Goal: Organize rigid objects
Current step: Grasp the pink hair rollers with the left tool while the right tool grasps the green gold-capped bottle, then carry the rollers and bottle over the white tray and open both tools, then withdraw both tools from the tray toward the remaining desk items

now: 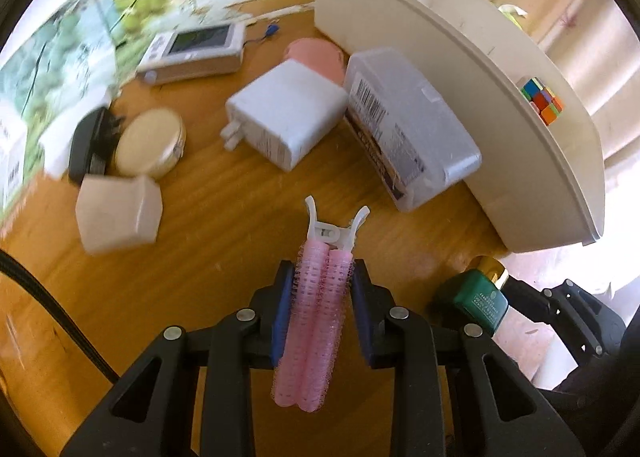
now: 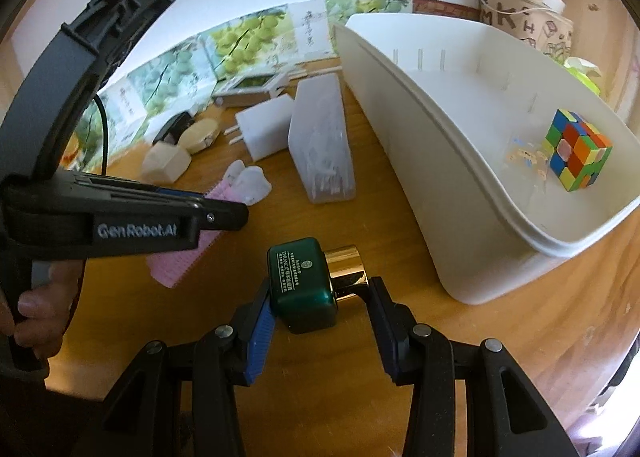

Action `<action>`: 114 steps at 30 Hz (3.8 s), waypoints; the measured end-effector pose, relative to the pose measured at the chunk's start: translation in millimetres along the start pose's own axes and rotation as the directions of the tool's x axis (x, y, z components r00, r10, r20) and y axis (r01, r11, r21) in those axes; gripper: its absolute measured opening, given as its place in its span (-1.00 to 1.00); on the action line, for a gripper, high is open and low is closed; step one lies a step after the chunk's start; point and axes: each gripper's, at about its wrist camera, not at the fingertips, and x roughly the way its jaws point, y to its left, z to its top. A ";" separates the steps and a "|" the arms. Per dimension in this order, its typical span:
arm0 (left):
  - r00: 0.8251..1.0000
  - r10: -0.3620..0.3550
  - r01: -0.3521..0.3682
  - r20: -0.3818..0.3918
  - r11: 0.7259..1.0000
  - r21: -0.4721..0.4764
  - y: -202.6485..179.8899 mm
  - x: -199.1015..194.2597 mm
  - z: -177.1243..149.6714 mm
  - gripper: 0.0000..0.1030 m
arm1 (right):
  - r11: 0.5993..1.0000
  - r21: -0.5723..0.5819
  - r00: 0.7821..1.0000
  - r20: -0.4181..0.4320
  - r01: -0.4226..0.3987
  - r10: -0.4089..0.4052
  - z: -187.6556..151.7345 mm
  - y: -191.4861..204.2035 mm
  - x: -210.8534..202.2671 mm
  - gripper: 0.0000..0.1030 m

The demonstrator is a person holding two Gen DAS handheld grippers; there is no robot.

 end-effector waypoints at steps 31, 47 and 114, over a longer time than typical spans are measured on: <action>0.948 0.035 0.066 0.316 0.951 -0.303 -41.7 -106.3 -7.2 -0.42 | 0.837 -0.493 0.954 0.043 -0.239 0.298 31.3 -33.9 -109.4 -0.13; 0.880 0.090 0.056 0.467 0.955 -0.290 -101.7 -123.3 27.0 -0.42 | 0.850 -0.504 0.943 0.183 -0.152 0.277 71.8 -104.9 -125.7 -0.13; 0.917 0.003 0.199 0.400 0.864 -0.463 -90.8 -79.1 19.8 0.56 | 0.859 -0.500 0.993 -0.013 -0.106 0.115 64.3 -118.5 -96.9 0.55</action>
